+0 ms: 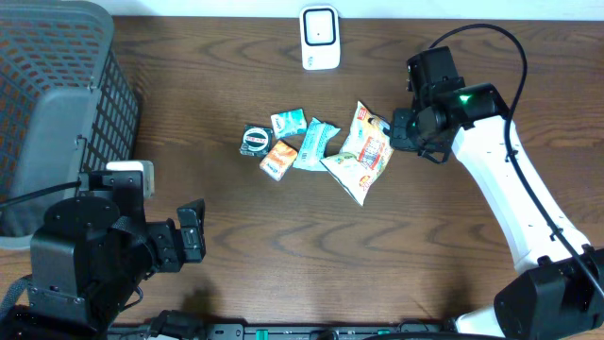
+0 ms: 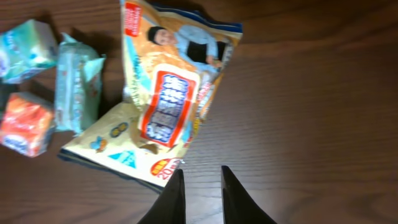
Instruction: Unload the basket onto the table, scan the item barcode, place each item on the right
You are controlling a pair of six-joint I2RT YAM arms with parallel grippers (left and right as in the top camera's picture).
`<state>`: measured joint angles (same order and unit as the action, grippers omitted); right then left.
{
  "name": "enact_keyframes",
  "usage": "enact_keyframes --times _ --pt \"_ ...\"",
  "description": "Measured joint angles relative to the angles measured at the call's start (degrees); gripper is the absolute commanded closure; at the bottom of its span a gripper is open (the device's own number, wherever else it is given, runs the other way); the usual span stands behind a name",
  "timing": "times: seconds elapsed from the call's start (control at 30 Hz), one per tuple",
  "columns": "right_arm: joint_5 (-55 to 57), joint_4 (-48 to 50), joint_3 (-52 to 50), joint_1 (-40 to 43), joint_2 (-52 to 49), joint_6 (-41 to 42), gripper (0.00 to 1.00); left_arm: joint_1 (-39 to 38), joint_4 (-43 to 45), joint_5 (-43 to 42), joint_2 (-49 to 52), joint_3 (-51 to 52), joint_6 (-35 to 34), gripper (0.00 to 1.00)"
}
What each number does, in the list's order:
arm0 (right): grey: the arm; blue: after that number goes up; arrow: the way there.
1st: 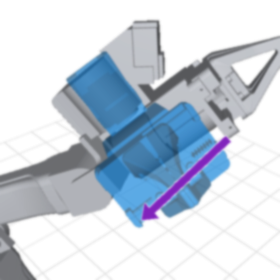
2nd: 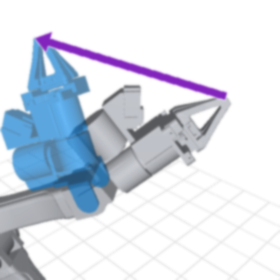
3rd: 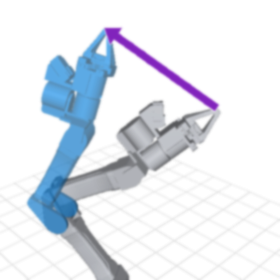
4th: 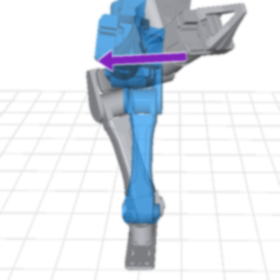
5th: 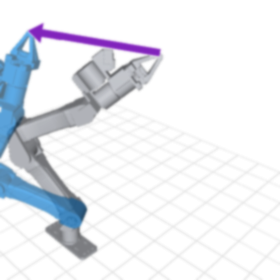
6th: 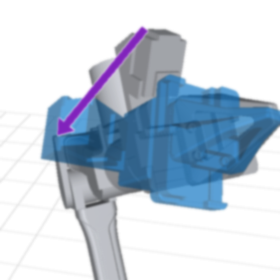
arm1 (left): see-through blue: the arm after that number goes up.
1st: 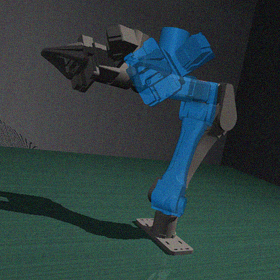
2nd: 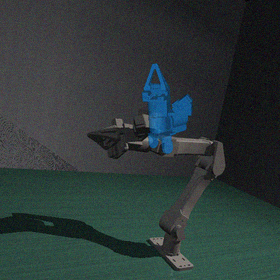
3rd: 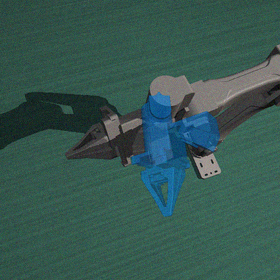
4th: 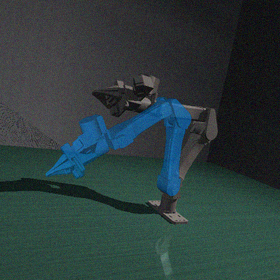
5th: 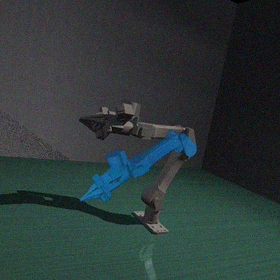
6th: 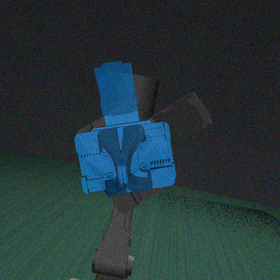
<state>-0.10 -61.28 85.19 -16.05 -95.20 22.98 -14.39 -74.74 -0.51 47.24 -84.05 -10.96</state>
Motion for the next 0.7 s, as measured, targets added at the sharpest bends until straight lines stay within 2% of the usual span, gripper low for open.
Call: enact_keyframes --times 0.1,0.13,0.2,0.23,0.27,0.37,0.43,0.47,0.6,0.7 --pt "-2.43 0.96 0.00 0.00 0.00 -0.09 0.69 0.00 0.00 0.00 0.00 0.00 0.00 0.02" --pt "-3.21 1.18 0.00 0.00 0.00 -0.09 0.61 0.00 0.00 0.00 0.00 0.00 0.00 0.02" --pt "-5.05 1.86 0.00 0.00 0.00 -0.09 0.32 0.00 0.00 0.00 0.00 0.00 0.00 0.02" --pt "-5.81 2.19 0.00 0.00 0.00 -0.28 0.28 0.00 0.02 0.00 0.00 0.00 0.00 0.02" --pt "-6.71 2.51 0.00 0.00 0.00 -0.39 0.29 0.00 0.02 0.00 0.00 0.00 0.00 0.02" --pt "-9.29 3.45 0.00 0.00 0.00 -0.72 0.50 0.00 0.00 0.00 0.00 0.00 0.00 0.02" --pt "-10.88 3.87 0.00 0.00 0.00 -0.63 0.53 0.00 0.00 -0.02 0.00 0.00 0.00 0.02" --pt "-11.28 3.91 0.00 0.00 0.00 -0.63 0.51 0.00 0.00 -0.02 0.00 0.00 0.00 0.02" --pt "-12.46 3.96 0.00 -0.07 0.00 -0.52 0.34 0.00 0.00 -0.02 0.00 0.00 0.02 0.02" --pt "-12.66 4.50 0.00 -0.79 -0.04 -0.63 0.32 0.00 0.00 -0.02 0.00 0.00 0.00 0.02"
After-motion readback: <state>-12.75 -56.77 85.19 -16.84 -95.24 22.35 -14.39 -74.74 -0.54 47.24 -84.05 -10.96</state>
